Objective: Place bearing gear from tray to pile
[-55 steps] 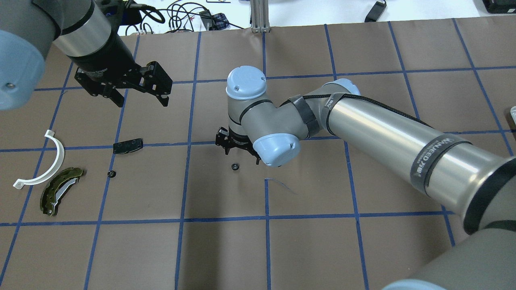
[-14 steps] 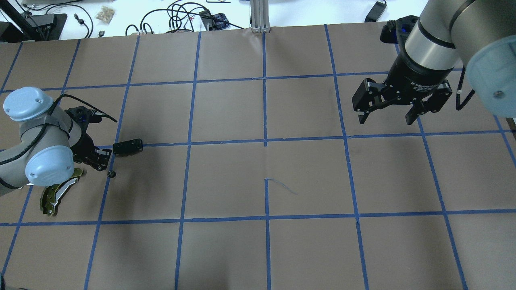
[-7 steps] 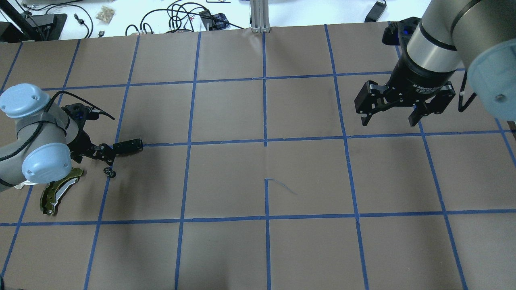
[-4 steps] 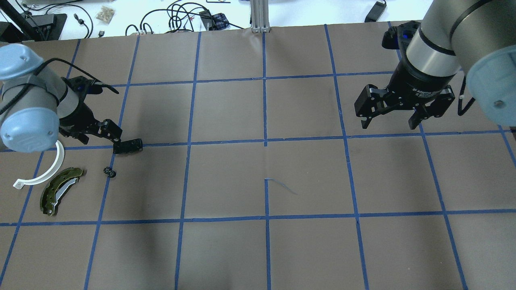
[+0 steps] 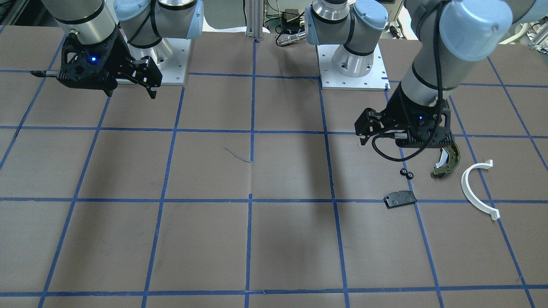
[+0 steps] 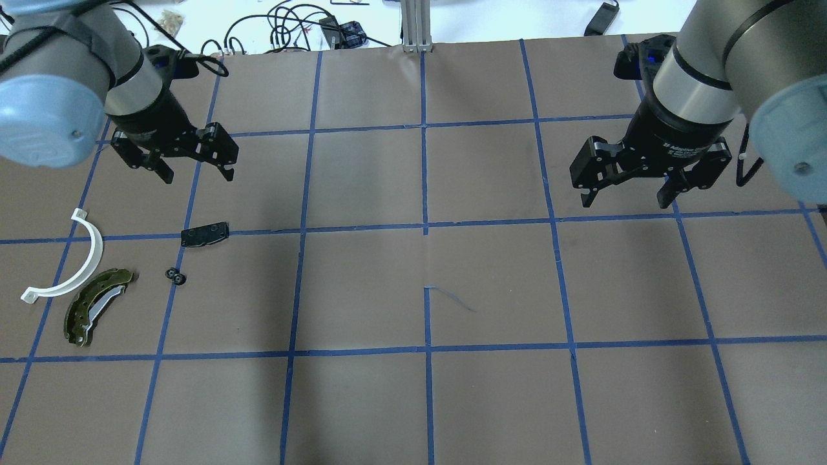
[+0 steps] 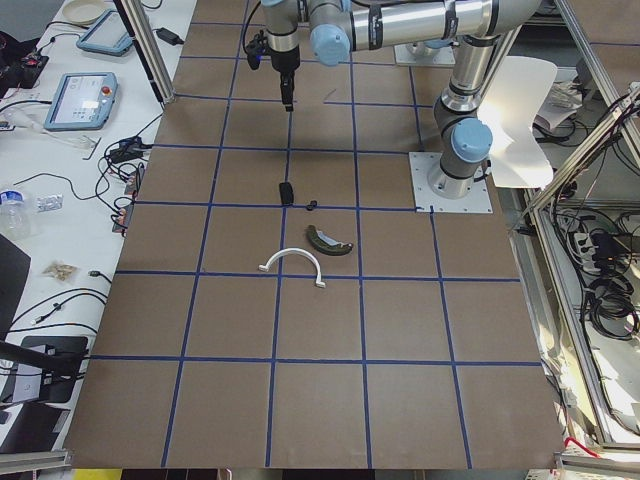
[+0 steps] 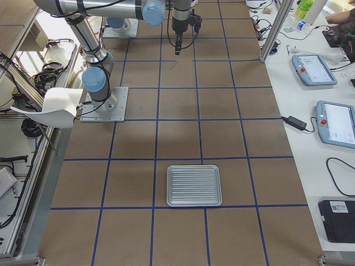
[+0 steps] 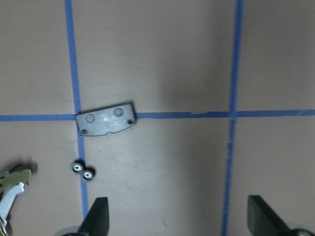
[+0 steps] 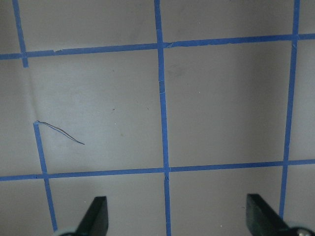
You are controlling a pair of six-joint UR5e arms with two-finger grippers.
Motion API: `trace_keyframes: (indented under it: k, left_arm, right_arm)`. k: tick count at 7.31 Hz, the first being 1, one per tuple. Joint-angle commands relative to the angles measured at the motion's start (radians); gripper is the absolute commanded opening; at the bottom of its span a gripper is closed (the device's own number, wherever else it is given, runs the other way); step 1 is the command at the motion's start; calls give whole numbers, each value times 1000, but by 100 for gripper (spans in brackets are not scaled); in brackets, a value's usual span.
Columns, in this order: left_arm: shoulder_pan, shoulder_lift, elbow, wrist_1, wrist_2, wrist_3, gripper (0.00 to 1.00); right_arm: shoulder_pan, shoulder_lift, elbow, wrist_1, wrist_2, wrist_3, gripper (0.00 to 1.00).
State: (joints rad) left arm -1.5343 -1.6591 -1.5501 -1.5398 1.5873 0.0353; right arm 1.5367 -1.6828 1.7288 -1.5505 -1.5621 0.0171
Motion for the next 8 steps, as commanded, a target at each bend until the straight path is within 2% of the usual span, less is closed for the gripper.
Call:
trace_keyframes:
  k: [1, 3, 5, 8]
  left_arm:
    - [-78, 71, 45, -92, 3, -60, 100]
    - [-111, 142, 25, -121, -9, -66, 100]
    - [-129, 118, 12, -80, 3, -71, 100]
    - [-115, 137, -2, -28, -6, -67, 100]
  right_arm:
    - [0, 0, 0, -6, -4, 0, 100]
    - [2, 0, 0, -8, -6, 0, 100]
    - [2, 0, 0, -11, -4, 0, 100]
    - [2, -2, 0, -8, -6, 0, 100]
